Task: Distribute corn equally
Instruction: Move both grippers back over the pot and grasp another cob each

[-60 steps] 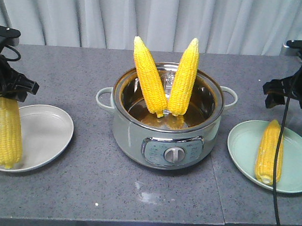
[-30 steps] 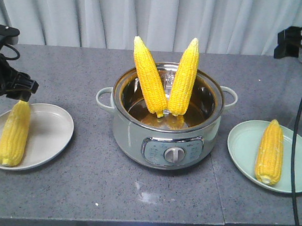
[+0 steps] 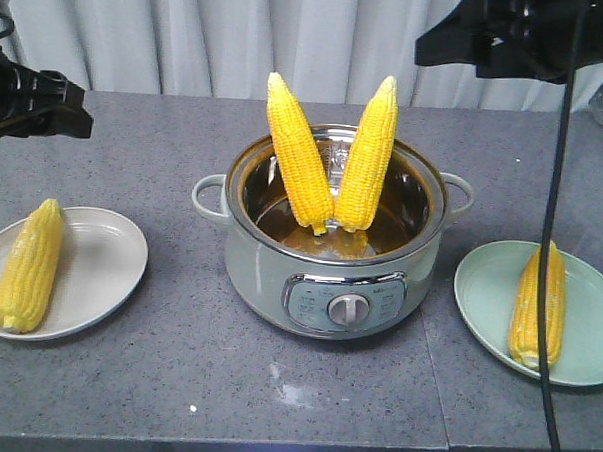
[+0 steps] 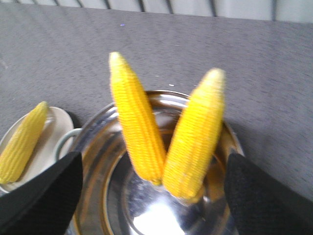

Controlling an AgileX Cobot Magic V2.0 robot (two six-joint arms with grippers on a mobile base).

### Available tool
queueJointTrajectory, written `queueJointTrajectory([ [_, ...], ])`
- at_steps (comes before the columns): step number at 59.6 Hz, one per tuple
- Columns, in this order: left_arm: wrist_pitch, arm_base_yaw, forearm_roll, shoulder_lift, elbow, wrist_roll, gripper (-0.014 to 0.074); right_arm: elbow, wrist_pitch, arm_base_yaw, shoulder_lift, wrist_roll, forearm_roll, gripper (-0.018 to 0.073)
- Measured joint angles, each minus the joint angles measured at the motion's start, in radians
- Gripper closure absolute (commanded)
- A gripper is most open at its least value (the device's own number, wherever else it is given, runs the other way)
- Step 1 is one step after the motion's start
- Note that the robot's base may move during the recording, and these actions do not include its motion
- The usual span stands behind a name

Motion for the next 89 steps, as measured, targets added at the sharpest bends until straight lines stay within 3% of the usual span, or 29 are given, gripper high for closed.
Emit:
queueJointTrajectory([
  [7, -0.004, 0.0, -0.104, -0.005, 0.0, 0.047, 0.0093, 0.0, -0.058, 0.051, 0.049, 0.013, -0.026, -0.0022],
  [15, -0.003, 0.0, -0.171, -0.005, 0.0, 0.086, 0.0093, 0.0, -0.126, 0.08, 0.119, 0.033, -0.075, -0.0022],
  [34, -0.003, 0.0, -0.185, -0.005, 0.0, 0.098, 0.0093, 0.001, -0.307, 0.09, 0.254, 0.043, -0.083, -0.0022],
  [47, -0.003, 0.0, -0.187, -0.005, 0.0, 0.098, 0.0093, 0.001, -0.333, 0.09, 0.314, 0.036, -0.072, -0.0013],
  [55, -0.003, 0.0, -0.187, -0.005, 0.0, 0.098, 0.0093, 0.004, -0.333, 0.09, 0.33, 0.026, -0.069, 0.0091],
  [72, -0.003, 0.0, -0.187, -0.005, 0.0, 0.099, 0.0093, 0.004, -0.332, 0.093, 0.327, 0.021, -0.047, 0.0572],
  [89, -0.009, 0.0, -0.19, -0.005, 0.0, 0.099, 0.0093, 0.007, -0.337, 0.089, 0.174, -0.042, -0.062, 0.0568],
])
